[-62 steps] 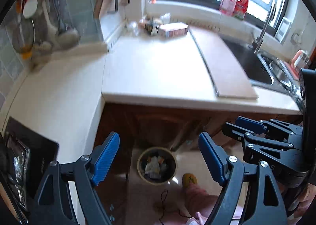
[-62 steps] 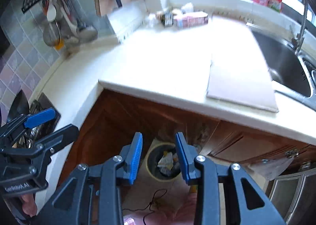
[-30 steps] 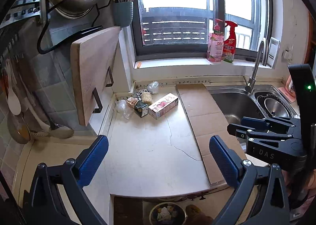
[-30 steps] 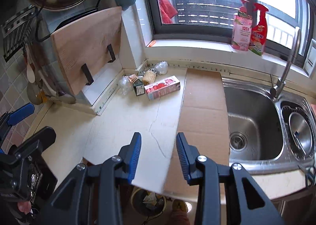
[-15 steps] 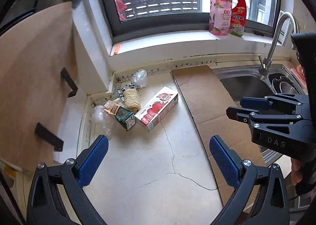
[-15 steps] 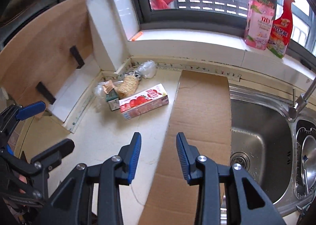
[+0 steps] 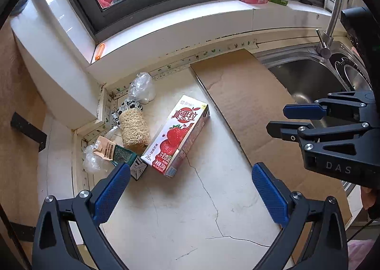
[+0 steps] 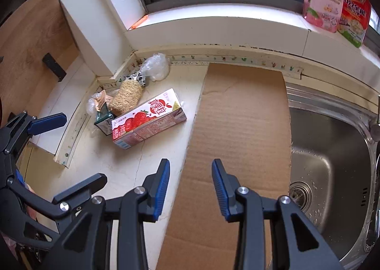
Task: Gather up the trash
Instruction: 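Move both open tools toward the strawberry milk carton by the wall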
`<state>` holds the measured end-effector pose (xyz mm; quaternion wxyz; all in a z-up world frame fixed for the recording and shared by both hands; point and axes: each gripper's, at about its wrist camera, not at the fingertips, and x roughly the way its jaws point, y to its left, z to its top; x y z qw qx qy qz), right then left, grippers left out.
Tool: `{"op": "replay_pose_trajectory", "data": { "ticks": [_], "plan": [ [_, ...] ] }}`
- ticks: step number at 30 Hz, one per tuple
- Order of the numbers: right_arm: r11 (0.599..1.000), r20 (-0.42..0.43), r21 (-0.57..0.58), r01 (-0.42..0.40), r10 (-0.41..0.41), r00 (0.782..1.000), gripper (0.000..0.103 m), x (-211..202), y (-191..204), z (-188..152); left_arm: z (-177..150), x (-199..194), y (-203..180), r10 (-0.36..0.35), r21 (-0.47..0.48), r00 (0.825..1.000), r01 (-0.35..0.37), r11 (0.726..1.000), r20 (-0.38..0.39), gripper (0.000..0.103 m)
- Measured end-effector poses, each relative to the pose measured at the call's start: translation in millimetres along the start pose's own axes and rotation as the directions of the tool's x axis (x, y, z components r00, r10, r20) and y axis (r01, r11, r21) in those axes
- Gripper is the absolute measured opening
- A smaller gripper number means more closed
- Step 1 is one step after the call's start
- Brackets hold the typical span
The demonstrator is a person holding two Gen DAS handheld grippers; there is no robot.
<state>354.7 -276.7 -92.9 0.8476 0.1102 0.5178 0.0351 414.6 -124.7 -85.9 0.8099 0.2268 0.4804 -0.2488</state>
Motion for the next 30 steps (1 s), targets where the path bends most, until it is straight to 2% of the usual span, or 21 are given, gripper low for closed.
{"op": "replay_pose_trajectory", "data": {
  "ticks": [10, 17, 23, 26, 30],
  "plan": [
    [0.994, -0.04, 0.102, -0.049, 0.054, 0.998, 0.037, 24, -26, 0, 15, 39, 12, -0.026, 0.055, 0.997, 0.03, 0.998, -0.074, 0.101],
    [0.991, -0.054, 0.113, -0.071, 0.077, 0.996, 0.037, 35, -28, -3, 28, 68, 10, -0.026, 0.121, 0.995, 0.037, 0.992, -0.092, 0.101],
    [0.984, -0.052, 0.151, -0.09, 0.099, 0.994, 0.037, 44, -34, -3, 37, 103, 9, -0.017, 0.173, 0.988, 0.044, 0.984, -0.152, 0.099],
    [0.98, -0.059, 0.179, -0.083, 0.095, 0.994, 0.037, 53, -40, -3, 39, 115, 9, -0.042, 0.176, 0.982, 0.075, 0.982, -0.184, 0.094],
    [0.974, -0.064, 0.212, -0.08, 0.095, 0.993, 0.037, 62, -47, -1, 42, 127, 9, -0.08, 0.151, 0.973, 0.114, 0.982, -0.215, 0.093]
  ]
}}
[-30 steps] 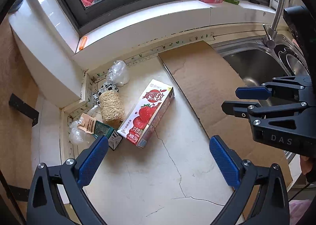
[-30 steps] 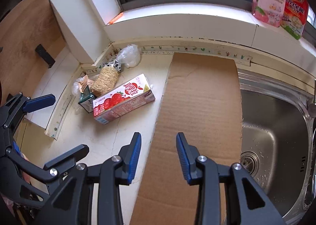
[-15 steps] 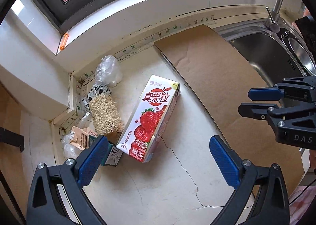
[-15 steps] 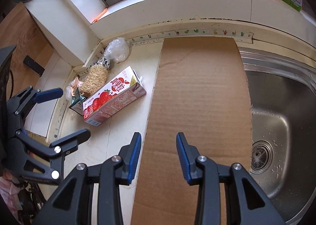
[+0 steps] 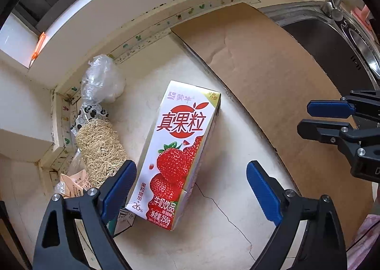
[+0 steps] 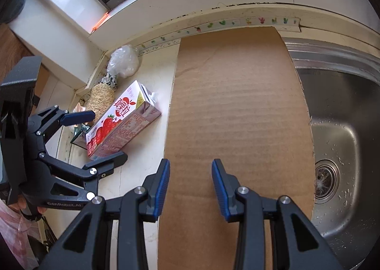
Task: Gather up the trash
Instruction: 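Move both open tools toward the strawberry milk carton by the wall, then close the left tool around the strawberry milk carton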
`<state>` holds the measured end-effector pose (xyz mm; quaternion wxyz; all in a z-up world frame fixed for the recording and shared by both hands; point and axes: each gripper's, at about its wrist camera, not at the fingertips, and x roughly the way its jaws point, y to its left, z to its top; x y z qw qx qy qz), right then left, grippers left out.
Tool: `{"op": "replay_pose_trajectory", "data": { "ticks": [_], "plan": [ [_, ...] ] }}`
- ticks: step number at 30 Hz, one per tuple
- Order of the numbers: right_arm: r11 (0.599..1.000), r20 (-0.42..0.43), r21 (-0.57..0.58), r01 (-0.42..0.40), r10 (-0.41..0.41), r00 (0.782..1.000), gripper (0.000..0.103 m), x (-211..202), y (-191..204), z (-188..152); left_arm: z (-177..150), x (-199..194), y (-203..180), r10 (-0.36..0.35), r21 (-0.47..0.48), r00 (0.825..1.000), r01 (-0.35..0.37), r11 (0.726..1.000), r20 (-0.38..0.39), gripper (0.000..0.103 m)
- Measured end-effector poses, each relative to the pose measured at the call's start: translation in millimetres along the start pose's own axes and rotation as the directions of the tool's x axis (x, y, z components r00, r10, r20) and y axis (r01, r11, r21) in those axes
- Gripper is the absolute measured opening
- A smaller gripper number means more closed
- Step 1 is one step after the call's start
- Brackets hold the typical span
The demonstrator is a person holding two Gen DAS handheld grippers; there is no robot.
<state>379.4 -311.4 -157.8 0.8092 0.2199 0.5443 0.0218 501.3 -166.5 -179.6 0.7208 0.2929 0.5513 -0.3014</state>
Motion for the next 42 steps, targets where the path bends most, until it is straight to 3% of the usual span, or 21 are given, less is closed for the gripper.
{"op": "replay_pose_trajectory", "data": {
  "ticks": [7, 12, 14, 20, 24, 27, 38, 41, 42],
  "plan": [
    [1.0, 0.019, -0.003, -0.01, 0.01, 1.0, 0.037, -5, 2, 0, 4, 7, -3, 0.019, 0.019, 1.0, -0.019, 1.0, -0.014, 0.09],
    [1.0, 0.026, -0.011, -0.012, 0.012, 1.0, 0.037, -10, 3, -2, 6, 2, -11, 0.087, 0.064, 0.996, -0.087, 0.994, -0.001, 0.058],
    [1.0, 0.026, -0.012, -0.016, 0.017, 1.0, 0.037, -12, 3, -3, 6, 1, -12, 0.093, 0.063, 0.996, -0.092, 0.994, -0.006, 0.053],
    [1.0, 0.04, -0.025, -0.018, 0.019, 0.999, 0.037, -17, 4, -5, 4, -1, -18, 0.112, 0.092, 0.994, -0.111, 0.99, -0.014, 0.054],
    [1.0, 0.044, -0.015, -0.013, 0.014, 0.999, 0.037, -18, 0, -4, 5, -3, -18, 0.089, 0.099, 0.996, -0.087, 0.991, -0.014, 0.073],
    [1.0, 0.046, 0.003, -0.022, 0.022, 0.999, 0.037, -19, -6, -5, 6, -8, -16, 0.07, 0.103, 0.998, -0.07, 0.992, 0.005, 0.076],
    [0.999, 0.024, 0.015, -0.029, 0.029, 0.999, 0.037, -12, -16, -9, 9, 3, 8, 0.022, 0.069, 1.0, -0.02, 0.997, -0.021, 0.076],
    [1.0, 0.021, 0.01, -0.027, 0.027, 0.999, 0.037, -10, -16, -9, 11, 9, 10, 0.043, 0.065, 0.998, -0.041, 0.997, -0.034, 0.058],
    [1.0, 0.019, 0.009, -0.025, 0.025, 0.999, 0.037, -9, -16, -9, 11, 9, 10, 0.043, 0.06, 0.999, -0.041, 0.997, -0.033, 0.058]
  ]
}}
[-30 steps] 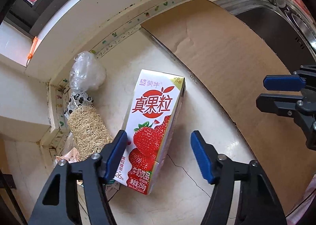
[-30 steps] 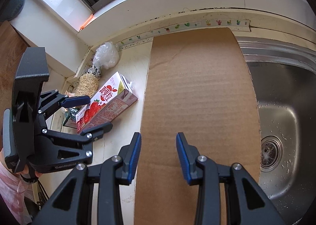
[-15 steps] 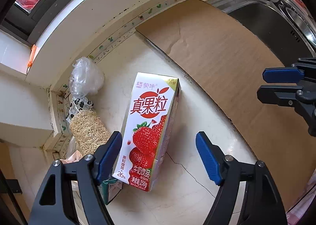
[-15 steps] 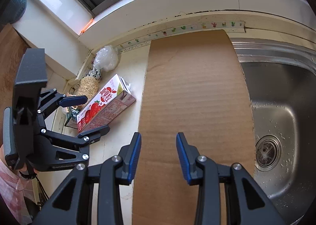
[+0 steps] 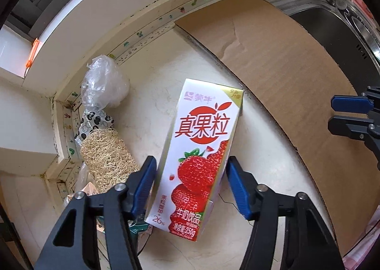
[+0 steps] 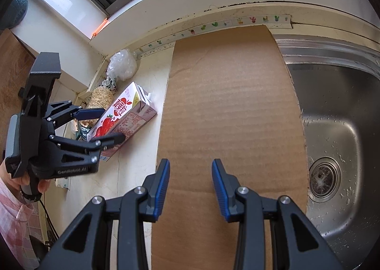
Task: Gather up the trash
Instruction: 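Close the left tool around the strawberry milk carton, then lift the strawberry carton with the left tool while the right tool grasps the green-and-tan carton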
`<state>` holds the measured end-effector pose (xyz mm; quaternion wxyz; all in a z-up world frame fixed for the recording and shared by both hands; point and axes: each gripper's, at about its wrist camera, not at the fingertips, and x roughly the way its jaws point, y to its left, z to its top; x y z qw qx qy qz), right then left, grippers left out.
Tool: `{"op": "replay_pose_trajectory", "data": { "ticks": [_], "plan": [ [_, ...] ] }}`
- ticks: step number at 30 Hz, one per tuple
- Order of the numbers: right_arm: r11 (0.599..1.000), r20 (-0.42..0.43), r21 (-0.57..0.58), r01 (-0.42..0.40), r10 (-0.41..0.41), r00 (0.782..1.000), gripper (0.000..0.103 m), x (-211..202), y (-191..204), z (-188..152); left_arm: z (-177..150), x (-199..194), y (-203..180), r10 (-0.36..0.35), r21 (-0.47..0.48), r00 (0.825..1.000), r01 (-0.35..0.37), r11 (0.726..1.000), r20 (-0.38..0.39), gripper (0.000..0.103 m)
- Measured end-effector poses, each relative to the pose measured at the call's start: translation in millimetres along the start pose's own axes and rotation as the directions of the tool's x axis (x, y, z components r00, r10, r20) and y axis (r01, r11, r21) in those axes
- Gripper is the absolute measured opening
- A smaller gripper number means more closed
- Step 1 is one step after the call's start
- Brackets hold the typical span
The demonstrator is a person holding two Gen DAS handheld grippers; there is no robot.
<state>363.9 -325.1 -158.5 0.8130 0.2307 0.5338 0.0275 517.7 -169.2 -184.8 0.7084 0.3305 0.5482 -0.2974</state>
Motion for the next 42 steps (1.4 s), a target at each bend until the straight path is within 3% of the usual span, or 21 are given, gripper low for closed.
{"op": "replay_pose_trajectory", "data": {
  "ticks": [3, 6, 12, 25, 34, 37, 42],
  "plan": [
    [1.0, -0.007, 0.0, 0.002, -0.002, 1.0, 0.037, 1, 0, -1, -1, -2, -1, -0.013, -0.016, 1.0, 0.013, 1.0, 0.003, 0.057],
    [1.0, -0.007, -0.009, 0.009, -0.009, 1.0, 0.037, -3, 2, -2, -2, -4, -4, 0.029, -0.027, 1.0, -0.029, 0.999, -0.002, 0.057],
    [1.0, 0.01, -0.028, 0.014, -0.014, 1.0, 0.037, -16, 5, -6, -16, -25, -14, 0.036, -0.108, 0.999, -0.034, 0.994, 0.015, 0.057],
    [0.998, 0.02, -0.07, -0.01, 0.011, 1.0, 0.037, -31, 37, -15, -88, -99, -22, 0.064, -0.33, 0.995, -0.036, 0.943, 0.074, 0.056],
    [0.987, 0.015, -0.156, -0.024, 0.027, 1.0, 0.037, -40, 75, -20, -159, -135, -22, 0.103, -0.525, 0.986, -0.018, 0.851, 0.133, 0.057],
    [0.982, 0.008, -0.184, -0.032, 0.034, 0.999, 0.037, -40, 88, -19, -189, -135, -18, 0.098, -0.599, 0.986, 0.004, 0.801, 0.136, 0.057],
    [0.971, -0.01, -0.232, -0.05, 0.049, 0.999, 0.037, -34, 108, -14, -232, -132, -11, 0.141, -0.701, 0.984, -0.024, 0.712, 0.11, 0.057]
  ]
}}
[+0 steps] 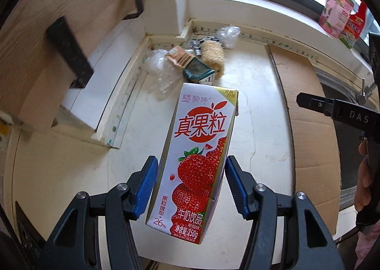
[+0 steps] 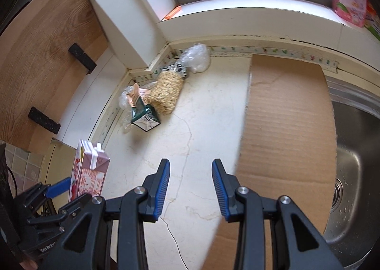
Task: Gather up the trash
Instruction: 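Lift the strawberry carton with the left tool while the right tool grasps the green-and-tan carton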
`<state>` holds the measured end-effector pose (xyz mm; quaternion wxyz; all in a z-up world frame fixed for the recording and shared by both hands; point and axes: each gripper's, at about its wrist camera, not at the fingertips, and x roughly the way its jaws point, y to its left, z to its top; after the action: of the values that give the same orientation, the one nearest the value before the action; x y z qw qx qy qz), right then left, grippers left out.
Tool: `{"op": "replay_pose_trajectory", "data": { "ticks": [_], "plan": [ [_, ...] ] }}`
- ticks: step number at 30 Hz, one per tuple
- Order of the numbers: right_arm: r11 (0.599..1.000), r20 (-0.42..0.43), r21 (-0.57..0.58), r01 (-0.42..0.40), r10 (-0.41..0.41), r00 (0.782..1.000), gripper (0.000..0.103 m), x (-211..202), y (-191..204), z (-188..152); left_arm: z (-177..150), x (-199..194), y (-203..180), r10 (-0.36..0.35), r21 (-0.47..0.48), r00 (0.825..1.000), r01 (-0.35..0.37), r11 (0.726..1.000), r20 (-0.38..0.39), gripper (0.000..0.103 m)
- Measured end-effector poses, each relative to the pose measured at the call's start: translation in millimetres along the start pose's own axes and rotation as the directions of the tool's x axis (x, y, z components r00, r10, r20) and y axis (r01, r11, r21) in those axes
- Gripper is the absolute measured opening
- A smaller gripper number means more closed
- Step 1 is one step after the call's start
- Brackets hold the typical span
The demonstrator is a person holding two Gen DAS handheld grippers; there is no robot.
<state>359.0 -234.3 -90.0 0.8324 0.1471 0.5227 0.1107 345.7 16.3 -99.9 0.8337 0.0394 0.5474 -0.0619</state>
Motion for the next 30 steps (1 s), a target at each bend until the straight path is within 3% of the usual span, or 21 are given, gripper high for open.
{"op": "replay_pose_trajectory", "data": {
  "ticks": [8, 17, 19, 30],
  "plan": [
    [0.996, -0.045, -0.086, -0.02, 0.016, 0.999, 0.037, 33, 24, 18, -22, 8, 40, 0.1, -0.164, 0.995, -0.094, 0.982, 0.029, 0.057],
    [0.978, -0.073, -0.187, -0.089, 0.076, 0.994, 0.037, 80, 63, 36, -15, 31, 40, 0.125, -0.249, 0.992, -0.114, 0.962, 0.027, 0.057],
    [0.971, -0.07, -0.222, -0.091, 0.077, 0.995, 0.042, 90, 73, 40, -13, 34, 39, 0.12, -0.263, 0.993, -0.109, 0.959, 0.025, 0.057],
    [0.919, -0.014, -0.391, 0.045, -0.055, 0.998, 0.046, 144, 117, 46, -11, 36, 48, 0.121, -0.313, 0.992, -0.11, 0.943, 0.018, 0.057]
  ]
}}
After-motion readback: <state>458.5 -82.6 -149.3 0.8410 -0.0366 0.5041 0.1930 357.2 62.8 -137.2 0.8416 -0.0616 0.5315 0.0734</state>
